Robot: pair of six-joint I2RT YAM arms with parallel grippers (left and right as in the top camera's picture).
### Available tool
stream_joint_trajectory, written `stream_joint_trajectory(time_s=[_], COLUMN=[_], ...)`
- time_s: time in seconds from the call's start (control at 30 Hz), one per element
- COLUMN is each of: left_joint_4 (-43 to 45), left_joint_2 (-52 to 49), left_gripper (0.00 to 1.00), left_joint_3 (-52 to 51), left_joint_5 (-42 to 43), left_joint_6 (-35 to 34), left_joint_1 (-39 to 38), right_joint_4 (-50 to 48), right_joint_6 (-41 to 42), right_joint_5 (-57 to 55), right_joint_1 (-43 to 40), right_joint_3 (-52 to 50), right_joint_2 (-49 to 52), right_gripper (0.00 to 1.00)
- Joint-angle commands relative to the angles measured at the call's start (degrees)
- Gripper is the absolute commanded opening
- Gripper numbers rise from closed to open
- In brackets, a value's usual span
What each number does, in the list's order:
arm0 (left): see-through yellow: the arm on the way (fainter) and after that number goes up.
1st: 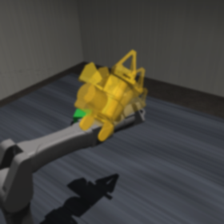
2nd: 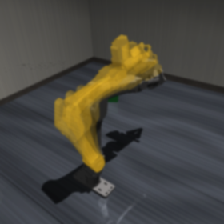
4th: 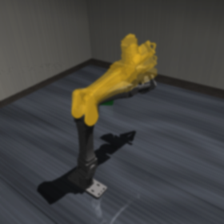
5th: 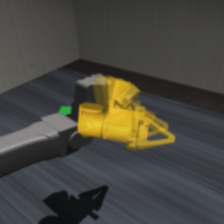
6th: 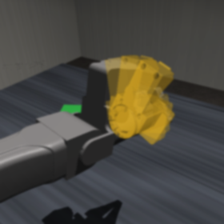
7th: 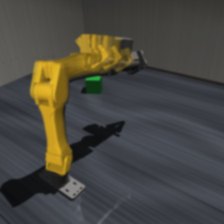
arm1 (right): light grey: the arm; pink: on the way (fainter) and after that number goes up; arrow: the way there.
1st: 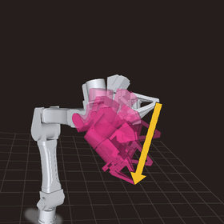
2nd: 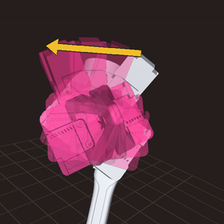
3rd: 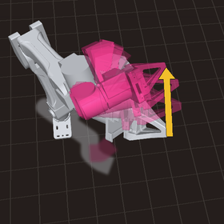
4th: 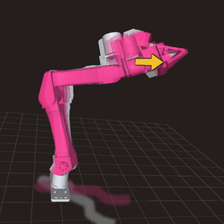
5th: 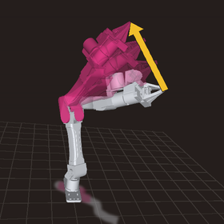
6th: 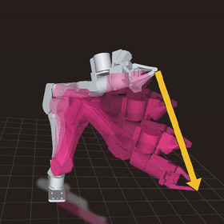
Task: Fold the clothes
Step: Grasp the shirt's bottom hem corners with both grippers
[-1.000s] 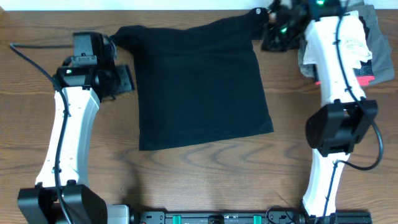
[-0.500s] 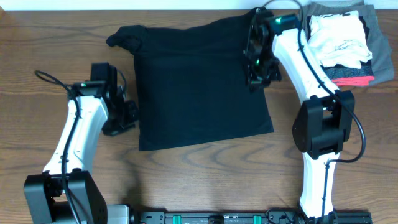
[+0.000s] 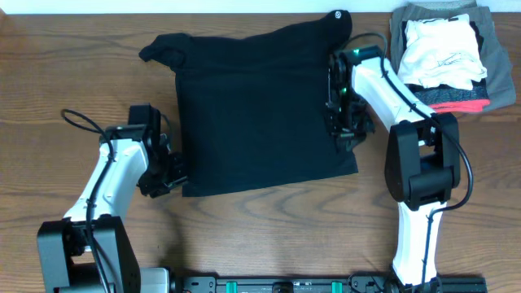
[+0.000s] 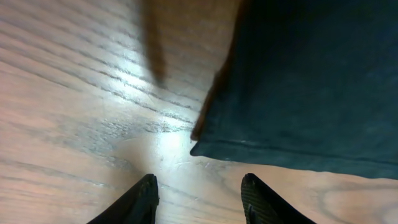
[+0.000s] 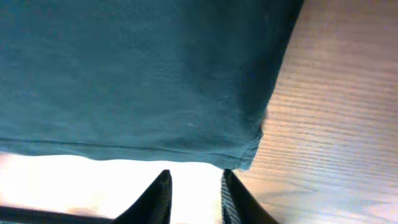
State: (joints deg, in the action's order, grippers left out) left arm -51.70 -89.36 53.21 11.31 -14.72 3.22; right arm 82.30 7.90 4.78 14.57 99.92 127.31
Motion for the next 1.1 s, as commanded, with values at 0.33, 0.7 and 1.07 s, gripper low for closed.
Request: stream_joint_trajectory(time_s=[0.33,0.7,1.07], left_joint_4=[9.55,12.28,14.73], left_joint_2=[-0.48,-0.5,-0.5], left_gripper=[0.45,0.5,0.5], left_joint_3=[-6.25,-7.08,-9.22], left_joint_5=[0.07,-0.39,4.2], left_joint_6=[1.11,2.19,1.97], left_joint_1=[0.2,0.2,0.2], right_joint_4=[-12.09,-12.9,-12.44], right_joint_6=[1.31,2.34,-1.36], right_joint_5=[-3.39,-9.05,-1.77], right_joint_1=[-1.22,-6.99,-8.44], right_joint_3=[-12.63,-12.5,-2.56], right_joint_2=[-3.61,-4.28,-7.85], right_gripper=[0.29,0.38,0.51])
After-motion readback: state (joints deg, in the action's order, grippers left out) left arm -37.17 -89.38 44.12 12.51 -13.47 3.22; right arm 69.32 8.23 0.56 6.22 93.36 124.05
